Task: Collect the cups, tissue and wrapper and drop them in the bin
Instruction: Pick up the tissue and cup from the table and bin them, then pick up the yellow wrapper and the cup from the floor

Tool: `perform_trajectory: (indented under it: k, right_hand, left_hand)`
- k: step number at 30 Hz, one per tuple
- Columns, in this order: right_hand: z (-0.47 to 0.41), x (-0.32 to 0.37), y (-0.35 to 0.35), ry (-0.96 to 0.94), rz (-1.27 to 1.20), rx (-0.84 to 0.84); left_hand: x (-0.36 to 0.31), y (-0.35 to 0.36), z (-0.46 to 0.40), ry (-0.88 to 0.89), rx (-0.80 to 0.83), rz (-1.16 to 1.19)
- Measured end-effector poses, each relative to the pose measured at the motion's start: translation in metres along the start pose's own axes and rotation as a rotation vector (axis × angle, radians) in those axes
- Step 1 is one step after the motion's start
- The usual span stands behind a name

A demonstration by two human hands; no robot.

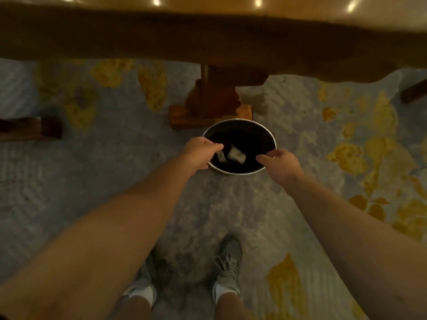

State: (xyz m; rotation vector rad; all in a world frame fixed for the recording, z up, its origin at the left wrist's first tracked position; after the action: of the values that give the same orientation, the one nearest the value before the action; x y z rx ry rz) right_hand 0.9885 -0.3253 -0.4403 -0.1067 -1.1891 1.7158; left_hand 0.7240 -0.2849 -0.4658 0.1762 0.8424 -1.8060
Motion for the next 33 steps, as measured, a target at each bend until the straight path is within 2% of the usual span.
perform_trajectory:
  k: [4, 8, 11, 15, 23, 27, 33]
  right_hand:
    - [0.04, 0.03, -0.008, -0.149, 0.088, 0.055]
    - [0.107, 0.096, -0.019, -0.419, 0.217, 0.109]
    - [0.171, 0.158, -0.027, -0.659, 0.322, 0.144]
    - [0.269, 0.233, -0.035, -0.914, 0.418, 0.175]
    - [0.501, 0.349, -0.024, -1.369, 0.509, 0.244]
    - [0.605, 0.385, -0.01, -1.51, 0.519, 0.314]
    - [0.741, 0.436, 0.033, -1.66, 0.511, 0.313]
  left_hand:
    - [-0.006, -0.041, 0.03, 0.232, -0.097, -0.136]
    - [-0.011, -0.111, 0.082, 0.418, -0.22, -0.319]
    - [-0.014, -0.175, 0.132, 0.475, -0.316, -0.375]
    - [-0.02, -0.269, 0.213, 0.515, -0.478, -0.317]
    - [0.055, -0.476, 0.359, 0.379, -0.791, -0.212]
    - [0.119, -0.57, 0.422, 0.28, -0.954, -0.129]
    - [0.216, -0.689, 0.487, 0.216, -1.101, -0.044]
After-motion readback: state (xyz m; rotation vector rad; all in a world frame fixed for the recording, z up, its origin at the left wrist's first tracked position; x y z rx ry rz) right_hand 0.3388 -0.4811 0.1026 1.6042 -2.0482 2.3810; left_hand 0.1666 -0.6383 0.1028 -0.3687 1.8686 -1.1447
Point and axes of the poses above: each hand's wrist, its own z-axis away from the middle knuckle, its own y-axis out of the palm, x = y × z, the point moved 10 cm from there along -z, towards the middle knuckle, and after that the axes turned 15 degrees about -x, right-handed, at the moved point
